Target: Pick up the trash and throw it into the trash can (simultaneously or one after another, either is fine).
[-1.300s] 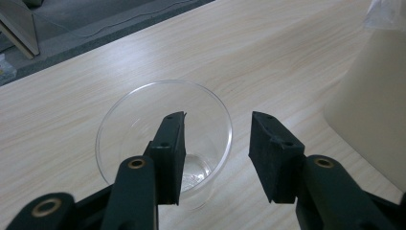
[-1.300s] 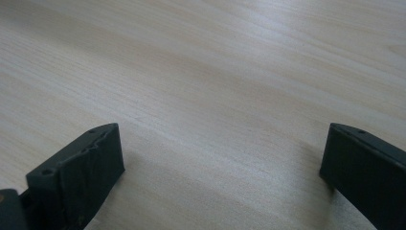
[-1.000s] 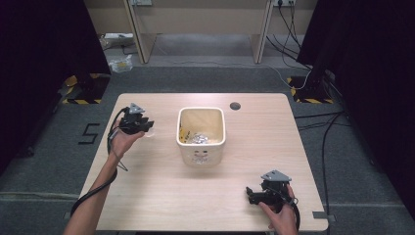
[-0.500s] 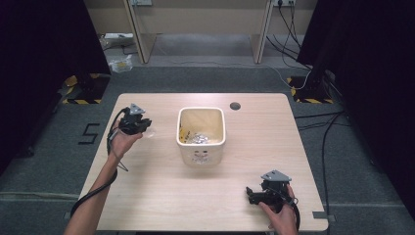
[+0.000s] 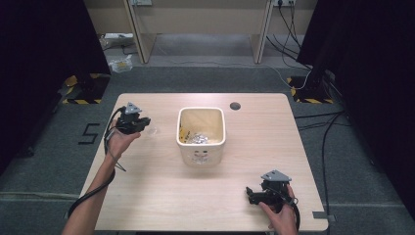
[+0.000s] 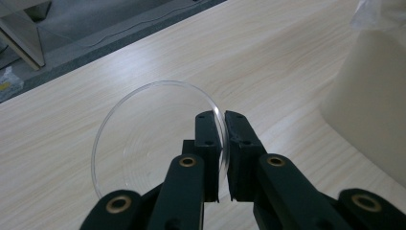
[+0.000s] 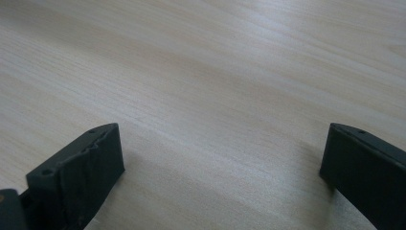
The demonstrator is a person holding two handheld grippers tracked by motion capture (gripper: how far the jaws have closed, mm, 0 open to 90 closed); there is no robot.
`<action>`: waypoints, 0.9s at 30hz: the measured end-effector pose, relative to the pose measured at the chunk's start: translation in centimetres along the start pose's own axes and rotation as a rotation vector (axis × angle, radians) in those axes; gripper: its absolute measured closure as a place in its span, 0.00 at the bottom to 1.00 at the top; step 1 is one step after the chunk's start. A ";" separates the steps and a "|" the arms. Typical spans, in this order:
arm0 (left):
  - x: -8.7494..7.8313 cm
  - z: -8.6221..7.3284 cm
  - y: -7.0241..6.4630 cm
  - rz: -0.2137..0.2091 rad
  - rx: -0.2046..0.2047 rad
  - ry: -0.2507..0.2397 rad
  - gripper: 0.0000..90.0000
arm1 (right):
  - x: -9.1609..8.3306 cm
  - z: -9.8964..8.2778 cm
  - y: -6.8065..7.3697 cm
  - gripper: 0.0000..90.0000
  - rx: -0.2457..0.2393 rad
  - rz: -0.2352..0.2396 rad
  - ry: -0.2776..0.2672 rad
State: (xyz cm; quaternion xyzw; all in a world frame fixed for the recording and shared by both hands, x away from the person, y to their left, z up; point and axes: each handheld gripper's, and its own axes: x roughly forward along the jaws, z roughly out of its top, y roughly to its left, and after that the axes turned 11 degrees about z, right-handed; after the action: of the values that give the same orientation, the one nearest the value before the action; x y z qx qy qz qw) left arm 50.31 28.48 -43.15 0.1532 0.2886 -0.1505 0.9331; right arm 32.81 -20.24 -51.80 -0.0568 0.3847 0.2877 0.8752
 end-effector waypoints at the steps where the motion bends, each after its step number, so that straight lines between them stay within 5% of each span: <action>1: -0.1 0.1 0.0 -0.013 -0.011 -0.006 0.93 | 0.0 0.0 0.0 0.01 0.001 0.000 -0.001; 14: -1.6 1.3 -0.4 -0.080 -0.031 -0.046 0.94 | 0.0 0.0 0.0 0.01 0.000 0.000 -0.001; 27: -4.1 2.7 -1.2 -0.119 0.003 -0.100 0.93 | 0.0 0.0 0.0 0.01 0.000 0.000 -0.001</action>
State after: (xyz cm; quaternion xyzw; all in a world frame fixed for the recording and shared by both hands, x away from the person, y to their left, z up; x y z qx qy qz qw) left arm 47.97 27.19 -38.80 0.1297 0.2501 -0.2137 0.9354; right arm 32.81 -20.24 -51.81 -0.0566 0.3842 0.2877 0.8755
